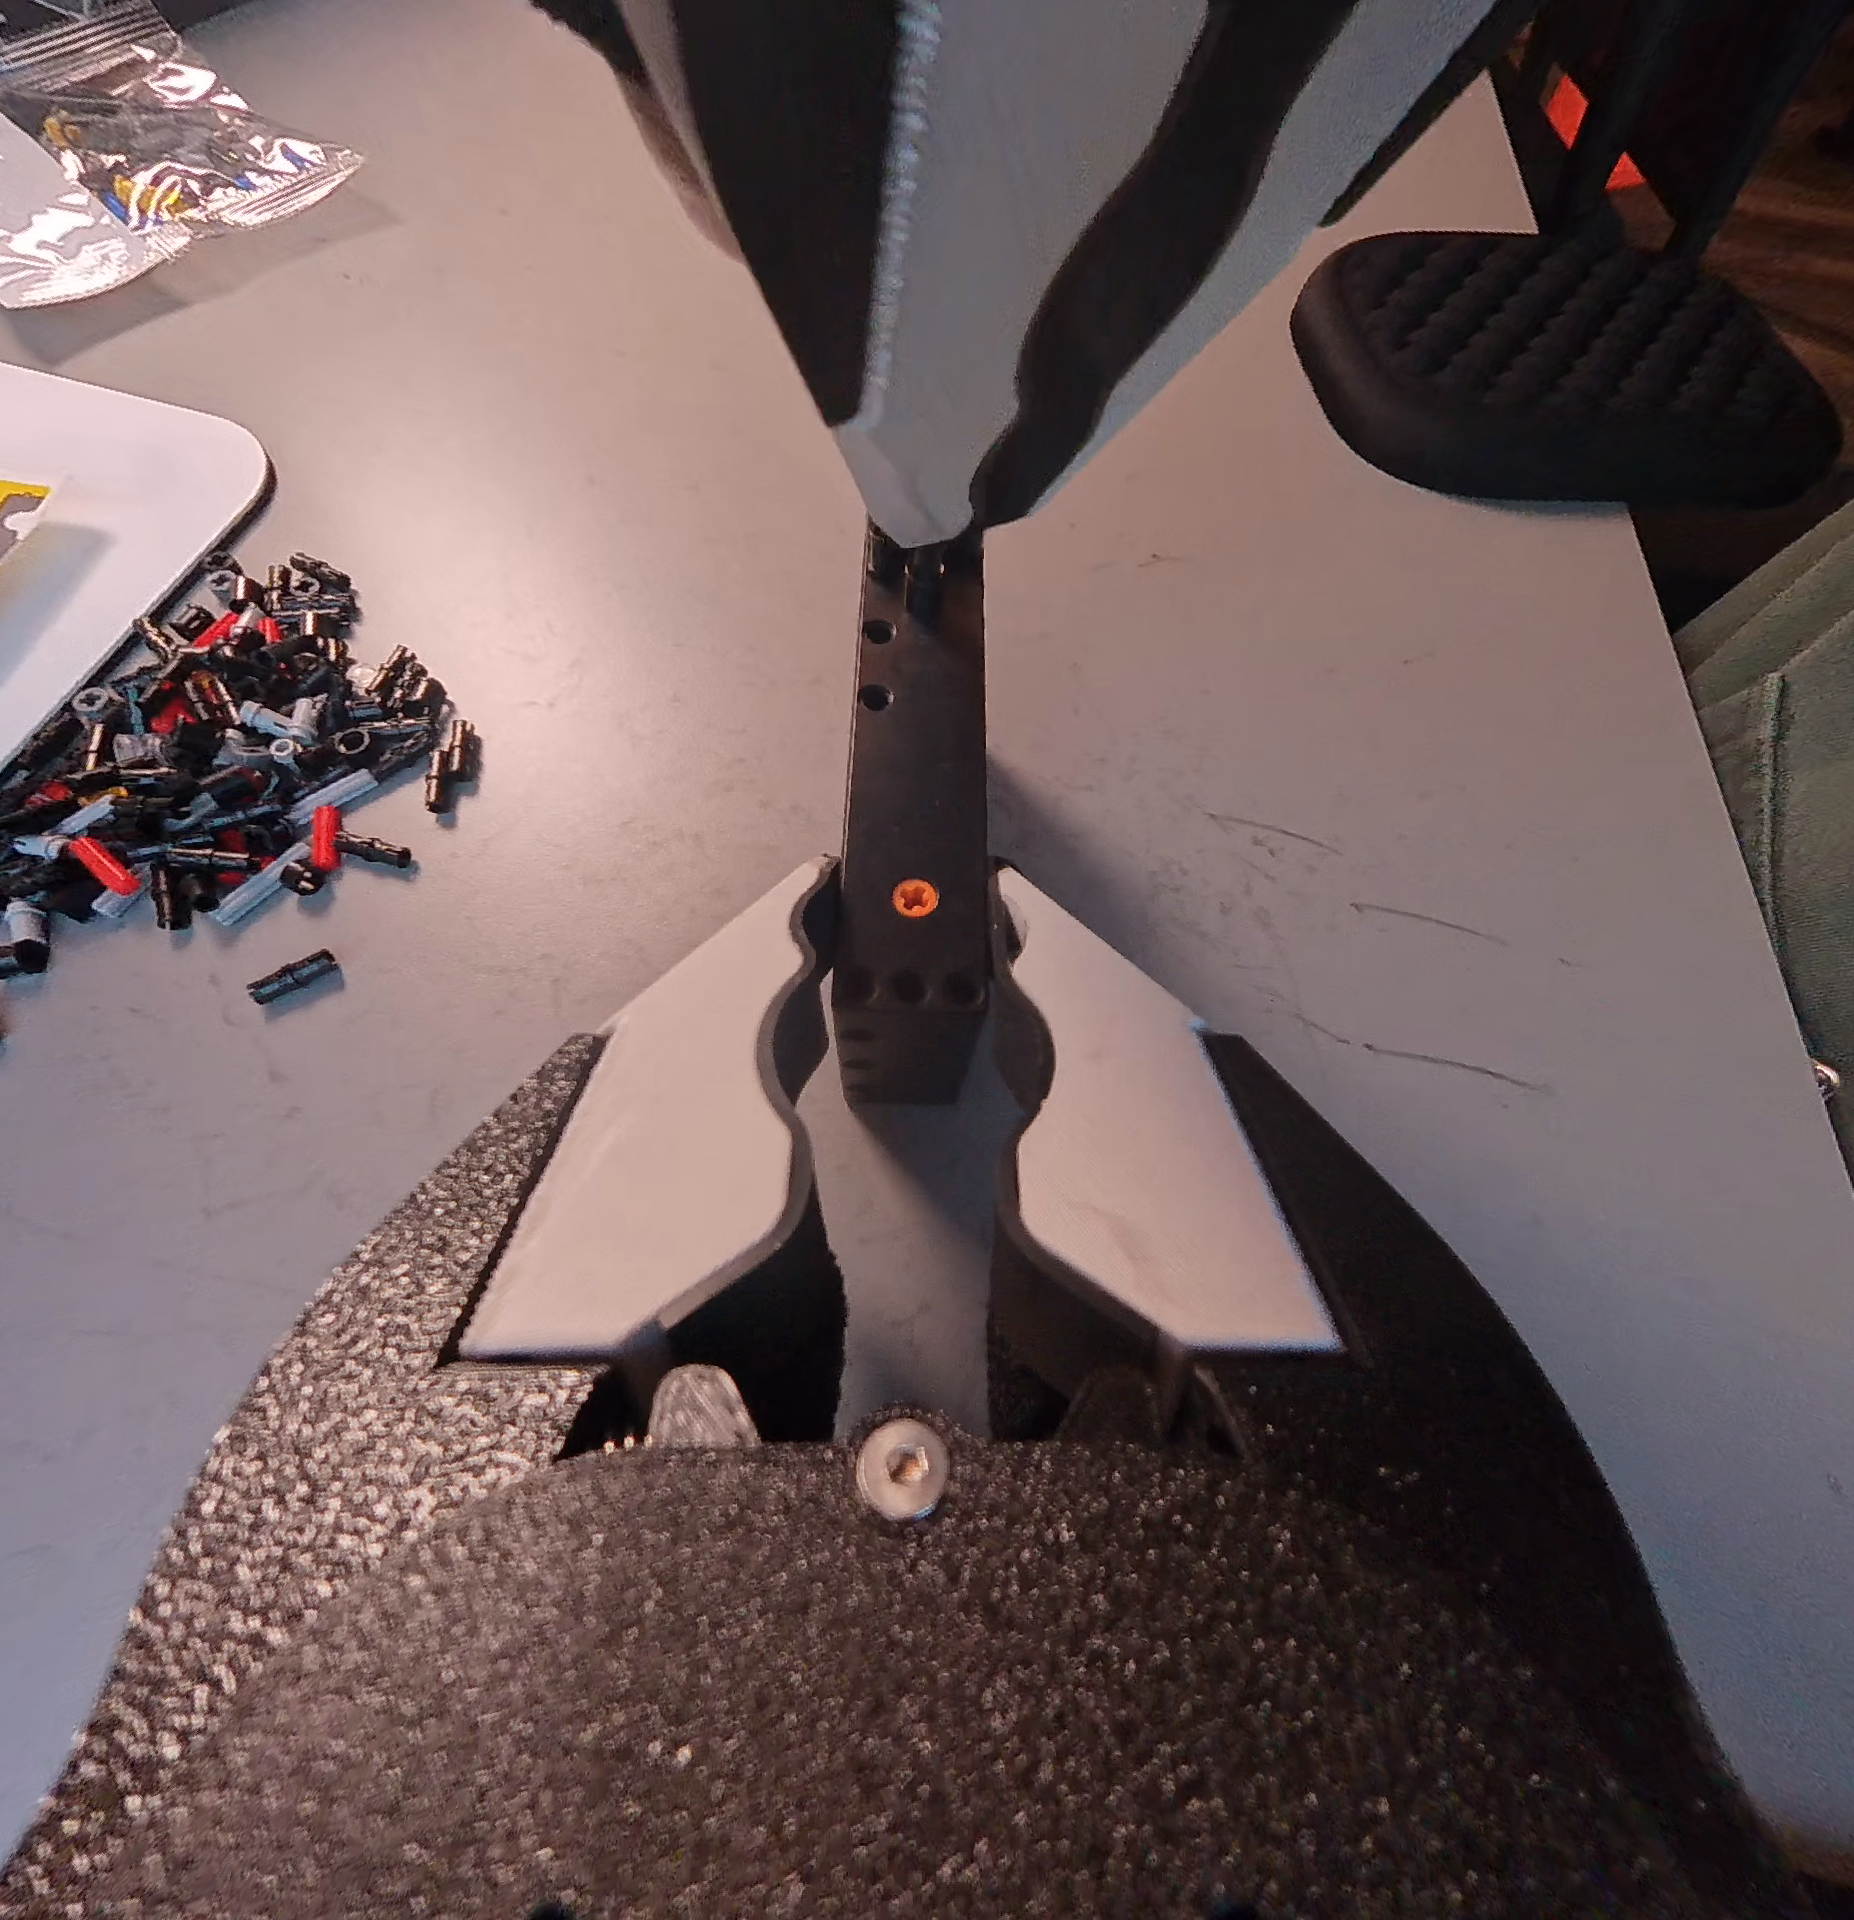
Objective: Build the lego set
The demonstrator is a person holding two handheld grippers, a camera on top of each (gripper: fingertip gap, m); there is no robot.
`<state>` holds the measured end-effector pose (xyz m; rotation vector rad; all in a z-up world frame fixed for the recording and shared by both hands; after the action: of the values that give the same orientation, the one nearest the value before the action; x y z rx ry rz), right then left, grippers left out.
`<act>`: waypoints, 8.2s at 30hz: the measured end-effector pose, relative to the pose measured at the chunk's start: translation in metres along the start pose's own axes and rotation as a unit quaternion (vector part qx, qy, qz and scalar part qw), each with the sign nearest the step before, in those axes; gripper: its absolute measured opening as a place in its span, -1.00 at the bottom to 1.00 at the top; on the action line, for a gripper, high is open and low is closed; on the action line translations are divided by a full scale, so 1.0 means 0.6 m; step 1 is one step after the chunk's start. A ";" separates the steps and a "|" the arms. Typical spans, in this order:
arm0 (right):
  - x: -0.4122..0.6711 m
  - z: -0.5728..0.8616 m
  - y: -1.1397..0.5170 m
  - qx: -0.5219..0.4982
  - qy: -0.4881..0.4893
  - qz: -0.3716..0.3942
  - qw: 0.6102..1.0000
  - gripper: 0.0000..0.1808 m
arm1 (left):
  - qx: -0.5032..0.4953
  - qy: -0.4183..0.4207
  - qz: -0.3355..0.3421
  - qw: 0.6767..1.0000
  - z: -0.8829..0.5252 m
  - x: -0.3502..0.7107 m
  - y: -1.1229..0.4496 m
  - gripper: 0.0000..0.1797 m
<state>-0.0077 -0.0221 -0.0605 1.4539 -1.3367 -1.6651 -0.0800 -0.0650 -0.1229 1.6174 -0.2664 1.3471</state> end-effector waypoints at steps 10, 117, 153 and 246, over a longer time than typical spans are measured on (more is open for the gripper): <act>-0.009 0.004 0.002 0.022 -0.060 0.070 0.996 -0.99 | -0.005 0.001 -0.001 1.000 0.000 -0.001 0.001 -0.71; -0.064 -0.046 -0.031 -0.067 -0.292 0.399 0.867 -0.99 | 0.002 -0.012 0.034 0.999 0.009 -0.010 0.032 -0.62; -0.032 -0.027 -0.019 -0.039 -0.195 0.298 0.934 -1.00 | 0.005 -0.004 0.029 1.000 0.009 -0.012 0.033 -0.72; -0.008 -0.148 0.085 -0.441 -0.266 0.560 0.649 -0.98 | -0.316 0.255 0.339 0.848 0.066 0.083 0.090 -0.95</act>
<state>0.0672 -0.0642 -0.0051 -0.4892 -0.9749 -1.3978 -0.0743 -0.1031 -0.0487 0.5685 -0.9075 1.8931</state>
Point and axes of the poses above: each gripper's, where its closed fingertips meet, y back along the fingers, x out of its top, z = x × y across the jaws, the point moved 8 cm from there along y, back along the fingers, and after that the axes turned 2 degrees about y, right-handed, at the moved point
